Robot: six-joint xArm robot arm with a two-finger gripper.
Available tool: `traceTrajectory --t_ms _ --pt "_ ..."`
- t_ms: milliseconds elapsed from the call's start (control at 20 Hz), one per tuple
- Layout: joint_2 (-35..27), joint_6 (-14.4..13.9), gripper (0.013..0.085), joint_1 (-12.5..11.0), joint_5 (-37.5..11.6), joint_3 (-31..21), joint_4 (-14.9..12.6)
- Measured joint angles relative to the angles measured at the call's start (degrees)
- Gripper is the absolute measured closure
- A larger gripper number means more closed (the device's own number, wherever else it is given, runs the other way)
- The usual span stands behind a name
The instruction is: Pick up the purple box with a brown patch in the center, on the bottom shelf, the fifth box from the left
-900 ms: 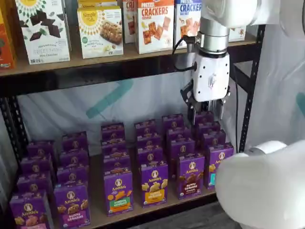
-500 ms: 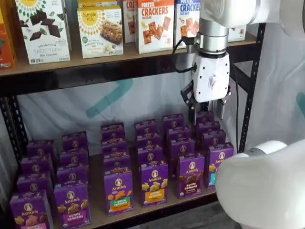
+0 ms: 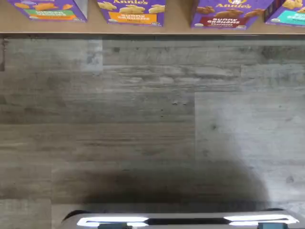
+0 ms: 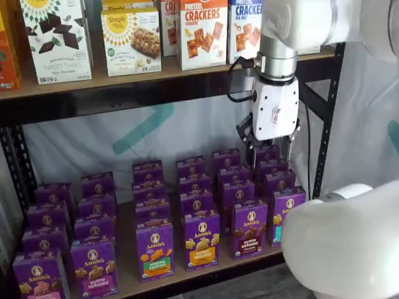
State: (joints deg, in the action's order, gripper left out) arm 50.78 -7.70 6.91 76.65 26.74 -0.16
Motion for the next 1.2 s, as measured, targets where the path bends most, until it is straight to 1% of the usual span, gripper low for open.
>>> traceTrajectory --t_ms 250,500,600,750,850,950,1200 --pt "-2.6 0.5 0.0130 -0.3 -4.1 -2.0 0.7" --pt "-5.5 2.3 0.0130 -1.2 -9.5 -4.4 3.1" --pt "-7.6 2.8 0.0130 -1.4 -12.9 -5.7 3.3" --pt "-11.1 2.1 0.0130 -1.3 -16.9 -6.8 1.6" --pt "-13.1 2.1 0.0130 -1.5 -19.8 -7.5 1.2" --pt "-16.0 3.2 0.0130 -2.2 -24.2 -8.4 1.8" --pt "-25.5 5.5 0.0130 -3.6 -34.3 -8.8 2.7"
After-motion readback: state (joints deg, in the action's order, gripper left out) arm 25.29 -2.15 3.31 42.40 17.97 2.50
